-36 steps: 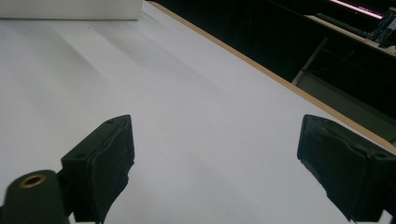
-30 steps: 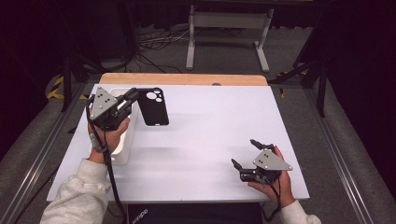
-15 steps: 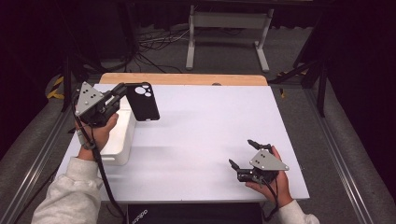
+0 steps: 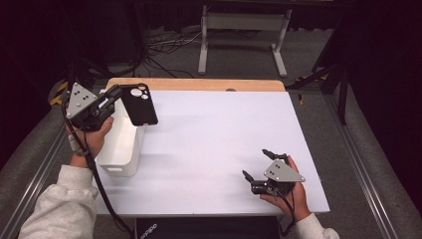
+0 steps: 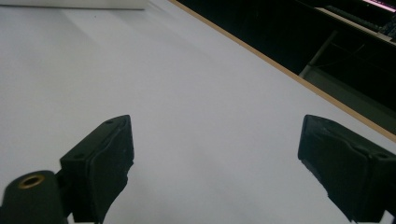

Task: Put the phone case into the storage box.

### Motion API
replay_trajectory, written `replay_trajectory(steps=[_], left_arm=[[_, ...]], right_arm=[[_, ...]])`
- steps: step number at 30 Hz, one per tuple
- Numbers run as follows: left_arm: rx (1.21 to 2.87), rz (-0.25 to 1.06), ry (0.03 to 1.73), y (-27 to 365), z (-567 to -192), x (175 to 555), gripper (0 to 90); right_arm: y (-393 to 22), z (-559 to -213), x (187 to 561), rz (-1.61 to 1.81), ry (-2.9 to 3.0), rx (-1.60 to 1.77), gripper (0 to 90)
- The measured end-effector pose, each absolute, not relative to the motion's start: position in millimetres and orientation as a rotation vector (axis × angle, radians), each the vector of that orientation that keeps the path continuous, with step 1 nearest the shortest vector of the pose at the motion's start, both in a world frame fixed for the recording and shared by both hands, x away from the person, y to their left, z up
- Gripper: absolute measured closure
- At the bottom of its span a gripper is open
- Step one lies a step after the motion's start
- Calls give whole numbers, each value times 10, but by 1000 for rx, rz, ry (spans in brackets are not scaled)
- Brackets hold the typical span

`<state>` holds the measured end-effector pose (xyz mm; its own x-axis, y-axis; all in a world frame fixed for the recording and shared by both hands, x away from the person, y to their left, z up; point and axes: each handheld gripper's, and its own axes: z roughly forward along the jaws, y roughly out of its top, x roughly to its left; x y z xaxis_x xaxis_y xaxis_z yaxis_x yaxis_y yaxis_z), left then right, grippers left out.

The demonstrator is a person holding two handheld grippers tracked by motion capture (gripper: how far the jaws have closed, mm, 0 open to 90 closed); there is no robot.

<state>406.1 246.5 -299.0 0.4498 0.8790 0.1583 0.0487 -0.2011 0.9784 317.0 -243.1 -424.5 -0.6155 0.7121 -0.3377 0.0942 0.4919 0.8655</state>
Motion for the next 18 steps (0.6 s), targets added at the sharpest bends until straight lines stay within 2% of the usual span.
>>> replay_trajectory(steps=[18], left_arm=[[1582, 987, 860, 2713, -2894, 4248, 834]], right_arm=[[-2385, -4264, 3185, 1115, 2050, 653, 115]])
